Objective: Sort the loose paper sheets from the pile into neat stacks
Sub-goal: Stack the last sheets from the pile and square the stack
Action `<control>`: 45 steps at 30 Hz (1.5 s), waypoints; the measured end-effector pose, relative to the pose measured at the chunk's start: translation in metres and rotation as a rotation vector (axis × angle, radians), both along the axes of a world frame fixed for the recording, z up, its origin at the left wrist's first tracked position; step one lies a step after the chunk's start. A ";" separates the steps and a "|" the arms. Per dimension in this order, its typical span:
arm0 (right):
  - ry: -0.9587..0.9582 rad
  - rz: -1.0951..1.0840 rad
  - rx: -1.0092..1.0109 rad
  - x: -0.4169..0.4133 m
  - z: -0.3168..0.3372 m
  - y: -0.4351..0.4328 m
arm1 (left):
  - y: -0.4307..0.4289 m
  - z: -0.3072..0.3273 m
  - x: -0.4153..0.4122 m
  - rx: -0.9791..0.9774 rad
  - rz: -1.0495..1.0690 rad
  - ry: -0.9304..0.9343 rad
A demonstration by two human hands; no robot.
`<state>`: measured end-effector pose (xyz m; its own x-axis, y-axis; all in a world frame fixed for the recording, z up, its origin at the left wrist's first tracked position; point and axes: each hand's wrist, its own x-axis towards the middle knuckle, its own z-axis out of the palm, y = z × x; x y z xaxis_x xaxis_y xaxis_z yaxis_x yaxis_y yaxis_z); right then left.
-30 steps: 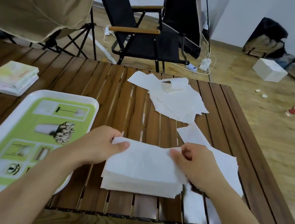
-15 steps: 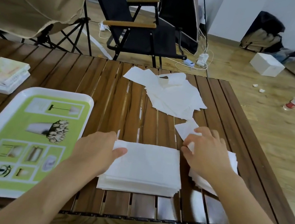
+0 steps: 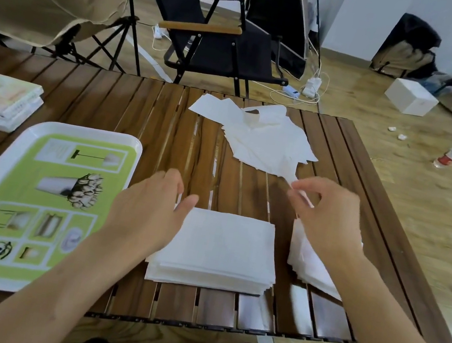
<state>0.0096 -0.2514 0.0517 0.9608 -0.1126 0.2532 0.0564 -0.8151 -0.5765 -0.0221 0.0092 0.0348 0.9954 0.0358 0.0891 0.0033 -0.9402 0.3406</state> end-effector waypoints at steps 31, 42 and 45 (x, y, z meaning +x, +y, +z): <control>0.626 -0.189 0.498 -0.014 -0.013 -0.112 | -0.013 0.012 0.001 -0.604 -0.229 0.233; 0.604 -0.237 -0.078 -0.010 -0.013 -0.102 | -0.009 0.006 0.000 -0.370 -0.179 0.170; 0.465 -0.279 -0.211 -0.010 -0.002 -0.092 | -0.008 0.005 -0.003 -0.119 -0.169 0.088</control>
